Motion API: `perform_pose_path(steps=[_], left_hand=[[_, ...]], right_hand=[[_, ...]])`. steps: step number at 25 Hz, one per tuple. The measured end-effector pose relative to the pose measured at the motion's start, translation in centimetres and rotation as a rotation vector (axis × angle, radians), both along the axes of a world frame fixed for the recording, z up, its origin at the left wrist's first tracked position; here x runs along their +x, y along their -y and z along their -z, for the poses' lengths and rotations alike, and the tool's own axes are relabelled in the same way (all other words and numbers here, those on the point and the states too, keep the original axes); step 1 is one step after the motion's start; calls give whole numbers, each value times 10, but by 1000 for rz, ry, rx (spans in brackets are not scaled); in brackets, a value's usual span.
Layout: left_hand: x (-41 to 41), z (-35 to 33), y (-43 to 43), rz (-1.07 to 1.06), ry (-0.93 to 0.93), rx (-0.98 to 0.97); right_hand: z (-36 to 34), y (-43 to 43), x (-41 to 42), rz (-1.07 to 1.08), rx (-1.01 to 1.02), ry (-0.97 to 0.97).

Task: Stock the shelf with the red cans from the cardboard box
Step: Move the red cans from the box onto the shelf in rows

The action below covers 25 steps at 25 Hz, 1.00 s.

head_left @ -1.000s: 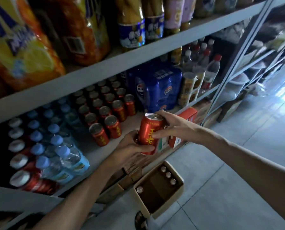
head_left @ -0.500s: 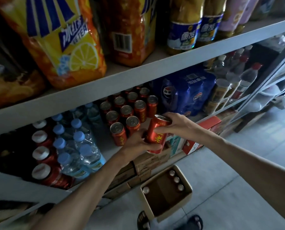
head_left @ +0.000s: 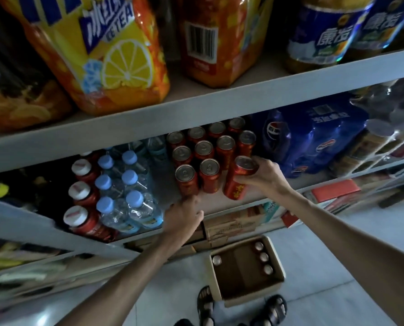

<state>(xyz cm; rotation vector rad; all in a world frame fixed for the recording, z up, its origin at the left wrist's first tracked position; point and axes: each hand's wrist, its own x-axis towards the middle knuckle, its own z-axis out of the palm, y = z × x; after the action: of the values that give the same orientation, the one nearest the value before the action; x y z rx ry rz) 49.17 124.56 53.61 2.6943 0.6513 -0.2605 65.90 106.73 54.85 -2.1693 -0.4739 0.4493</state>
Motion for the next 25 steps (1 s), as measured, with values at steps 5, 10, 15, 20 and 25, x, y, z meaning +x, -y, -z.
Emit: perform_pose_path(steps=[5,10,15,20,25], left_hand=[[4,22,-1,-116,-86,-37],[9,32,0,-22,-259,-88],[28,29,-10,29,-276,-136],[27,35,-15,24,-207,-142],[27,42,-15,63,-151,-90]], right_hand=[[19,-16,13,-7,20,123],[35,-30,11,-35,80,105],[44,-34,16,1,130,82],[69,-32,2,37,173,19],[79,-33,5,82,178,2]])
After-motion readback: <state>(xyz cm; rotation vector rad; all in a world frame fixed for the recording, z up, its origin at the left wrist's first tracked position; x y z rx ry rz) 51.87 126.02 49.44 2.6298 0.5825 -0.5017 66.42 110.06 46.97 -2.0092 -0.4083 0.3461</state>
